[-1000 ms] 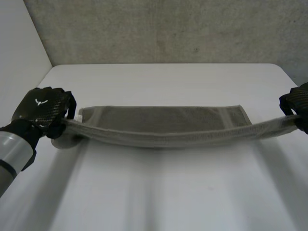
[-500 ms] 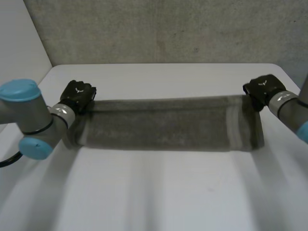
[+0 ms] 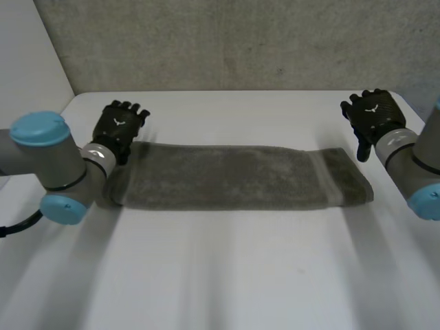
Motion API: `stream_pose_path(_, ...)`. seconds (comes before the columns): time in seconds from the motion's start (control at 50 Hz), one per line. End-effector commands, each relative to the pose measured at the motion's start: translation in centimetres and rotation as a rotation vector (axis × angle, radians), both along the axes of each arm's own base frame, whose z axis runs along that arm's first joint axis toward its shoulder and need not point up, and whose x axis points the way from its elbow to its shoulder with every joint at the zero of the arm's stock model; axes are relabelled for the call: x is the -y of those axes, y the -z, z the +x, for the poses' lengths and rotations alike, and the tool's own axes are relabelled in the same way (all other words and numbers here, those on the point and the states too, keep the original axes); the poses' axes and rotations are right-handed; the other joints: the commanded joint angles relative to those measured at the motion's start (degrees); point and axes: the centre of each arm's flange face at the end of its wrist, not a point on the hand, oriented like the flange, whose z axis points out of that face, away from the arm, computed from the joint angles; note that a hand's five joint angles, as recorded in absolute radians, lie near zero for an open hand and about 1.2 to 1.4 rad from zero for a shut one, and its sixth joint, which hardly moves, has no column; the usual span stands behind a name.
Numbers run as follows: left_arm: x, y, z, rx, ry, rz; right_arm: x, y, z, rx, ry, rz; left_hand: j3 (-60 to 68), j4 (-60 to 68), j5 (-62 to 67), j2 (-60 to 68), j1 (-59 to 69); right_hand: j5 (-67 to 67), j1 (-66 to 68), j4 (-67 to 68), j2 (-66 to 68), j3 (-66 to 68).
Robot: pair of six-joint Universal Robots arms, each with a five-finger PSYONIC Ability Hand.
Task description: Fold the towel.
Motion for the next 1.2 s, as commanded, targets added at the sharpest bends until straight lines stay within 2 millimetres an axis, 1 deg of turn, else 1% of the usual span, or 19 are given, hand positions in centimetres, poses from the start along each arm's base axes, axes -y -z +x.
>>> stream_pose_path(0.02,-2.9,-2.5,1.2,-0.001,-0.011,0.004,-3.7,-0.8,-1.1,-0.013,0.012,0.053,1.10,1.06,-0.46,1.16,0.75,-3.40,-3.30,-4.57,-3.99,-3.71)
stream_pose_path(0.1,-4.4,-2.3,2.3,0.007,-0.031,0.042,-5.8,0.8,-1.4,-0.032,0.003,0.174,1.44,1.40,-0.12,1.50,1.09,-2.85,-2.75,-4.02,-3.44,-3.16)
stream_pose_path(0.22,-5.6,-1.1,2.8,0.012,-0.037,0.091,-6.5,2.2,-2.0,-0.033,-0.010,0.249,1.44,1.40,-0.12,1.50,1.10,2.40,2.50,1.24,1.81,2.09)
stream_pose_path(0.26,-6.0,-0.5,2.9,-0.002,-0.038,0.119,-6.4,3.1,-2.8,-0.018,-0.021,0.280,1.44,1.40,-0.12,1.50,1.10,3.92,4.01,2.75,3.33,3.61)
stream_pose_path(0.28,-6.0,-0.5,2.9,-0.002,-0.038,0.119,-6.4,3.2,-2.8,-0.018,-0.021,0.280,1.44,1.40,-0.12,1.50,1.10,3.92,4.01,2.75,3.33,3.61)
stream_pose_path(0.36,-5.6,-0.1,3.0,-0.052,-0.050,0.116,-5.7,5.6,-2.8,-0.004,-0.052,0.328,1.44,1.40,-0.12,1.50,1.10,9.78,9.88,8.61,9.19,9.47)
stream_pose_path(0.44,-5.1,0.2,2.9,-0.086,-0.052,0.105,-4.8,6.7,-2.9,-0.004,-0.048,0.306,1.44,1.40,-0.12,1.50,1.10,14.01,14.11,12.84,13.42,13.70)
stream_pose_path(0.5,-4.8,1.2,2.9,-0.110,-0.053,0.116,-3.8,7.1,-3.6,0.001,-0.032,0.283,1.44,1.40,-0.12,1.50,1.10,20.23,20.33,19.07,19.64,19.92)
stream_pose_path(0.54,-4.7,1.6,2.9,-0.115,-0.053,0.122,-3.0,7.6,-4.7,0.005,-0.005,0.289,1.44,1.40,-0.12,1.50,1.10,32.44,32.54,31.28,31.86,32.13)
stream_pose_path(0.56,-4.5,1.9,2.9,-0.115,-0.053,0.128,-3.0,7.6,-4.7,0.005,-0.005,0.289,1.44,1.40,-0.12,1.50,1.10,32.51,32.61,31.35,31.92,32.20)
stream_pose_path(0.58,-4.5,2.3,2.9,-0.113,-0.054,0.136,-2.7,7.6,-4.9,0.004,0.002,0.286,1.44,1.40,-0.12,1.50,1.10,41.00,41.10,39.84,40.42,40.70)
stream_pose_path(0.6,-4.5,2.3,2.9,-0.113,-0.054,0.136,-2.7,7.6,-4.9,0.004,0.002,0.286,1.44,1.40,-0.12,1.50,1.10,41.09,41.19,39.92,40.50,40.78)
stream_pose_path(0.64,-4.5,2.7,2.9,-0.111,-0.056,0.144,-2.0,7.8,-5.5,0.003,0.024,0.281,1.44,1.40,-0.12,1.50,1.10,53.32,53.42,52.15,52.73,53.01)
stream_pose_path(0.66,-4.5,2.7,2.9,-0.111,-0.056,0.144,-2.0,7.8,-5.5,0.003,0.024,0.281,1.44,1.40,-0.12,1.50,1.10,53.37,53.47,52.20,52.78,53.06)
stream_pose_path(0.7,-4.4,2.6,2.8,-0.112,-0.054,0.140,-1.2,7.8,-6.5,0.006,0.058,0.277,1.44,1.40,-0.12,1.50,1.10,66.55,66.65,65.38,65.96,66.24)
stream_pose_path(0.82,-4.1,2.5,2.8,-0.115,-0.060,0.133,-0.8,7.9,-7.8,0.010,0.095,0.280,1.44,1.40,-0.12,1.50,1.10,66.60,66.70,65.43,66.01,66.29)
stream_pose_path(1.02,-4.2,4.0,2.7,-0.104,-0.061,0.176,-0.4,6.2,-9.6,0.007,0.143,0.239,1.44,1.40,-0.12,1.50,1.10,66.60,66.70,65.43,66.01,66.29)
stream_pose_path(1.14,-4.7,4.1,2.5,-0.102,-0.056,0.186,0.1,5.2,-10.8,-0.007,0.181,0.209,1.44,1.40,-0.12,1.50,1.10,66.60,66.70,65.43,66.01,66.29)
stream_pose_path(1.2,-5.2,3.7,2.4,-0.103,-0.049,0.188,0.6,4.5,-12.1,-0.036,0.221,0.181,1.10,1.07,-0.46,1.17,0.76,66.60,66.70,65.43,66.01,66.29)
